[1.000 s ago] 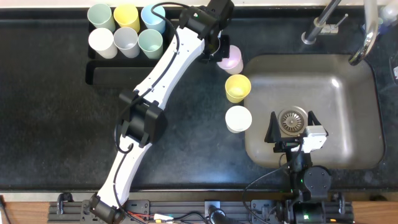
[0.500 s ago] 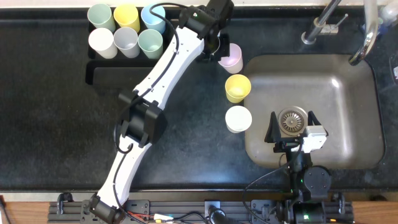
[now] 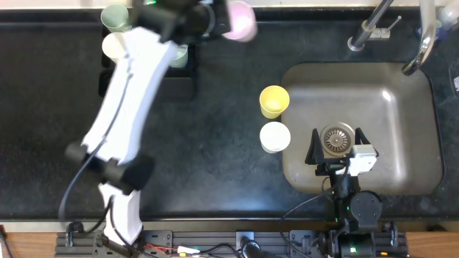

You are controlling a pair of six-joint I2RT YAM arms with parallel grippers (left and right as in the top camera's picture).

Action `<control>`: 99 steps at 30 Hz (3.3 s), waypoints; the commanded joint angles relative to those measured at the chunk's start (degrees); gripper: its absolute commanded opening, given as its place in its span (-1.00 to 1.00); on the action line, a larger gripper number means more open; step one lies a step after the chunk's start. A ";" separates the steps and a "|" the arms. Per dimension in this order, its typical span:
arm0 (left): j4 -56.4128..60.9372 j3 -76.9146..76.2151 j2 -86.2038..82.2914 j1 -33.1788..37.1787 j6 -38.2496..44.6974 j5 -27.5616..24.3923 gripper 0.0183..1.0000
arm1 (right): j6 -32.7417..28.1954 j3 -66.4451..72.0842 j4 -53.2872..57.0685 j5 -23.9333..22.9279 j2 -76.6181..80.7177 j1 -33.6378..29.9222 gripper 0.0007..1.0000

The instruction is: Store Cups

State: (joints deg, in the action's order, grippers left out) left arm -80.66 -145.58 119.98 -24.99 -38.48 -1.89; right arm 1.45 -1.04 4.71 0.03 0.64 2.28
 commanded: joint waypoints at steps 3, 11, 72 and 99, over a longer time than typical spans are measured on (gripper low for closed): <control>-13.77 1.77 -6.05 7.45 -8.52 12.20 -0.96 | -0.17 0.76 -0.31 0.39 -0.44 -0.07 1.00; -3.87 27.65 -15.74 22.91 -8.50 9.22 -0.96 | -0.17 0.76 -0.31 0.39 -0.44 -0.07 0.99; 26.40 60.11 -13.40 37.44 -10.91 2.58 -0.34 | -0.17 0.79 -0.31 0.39 -0.44 -0.07 1.00; 29.55 51.43 -17.64 -18.69 -7.50 8.61 1.00 | -0.17 0.79 -0.31 0.39 -0.44 -0.07 0.99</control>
State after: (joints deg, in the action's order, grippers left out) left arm -50.87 -93.95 100.95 -42.15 -42.54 6.61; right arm 1.50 -1.04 4.73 0.03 0.64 2.28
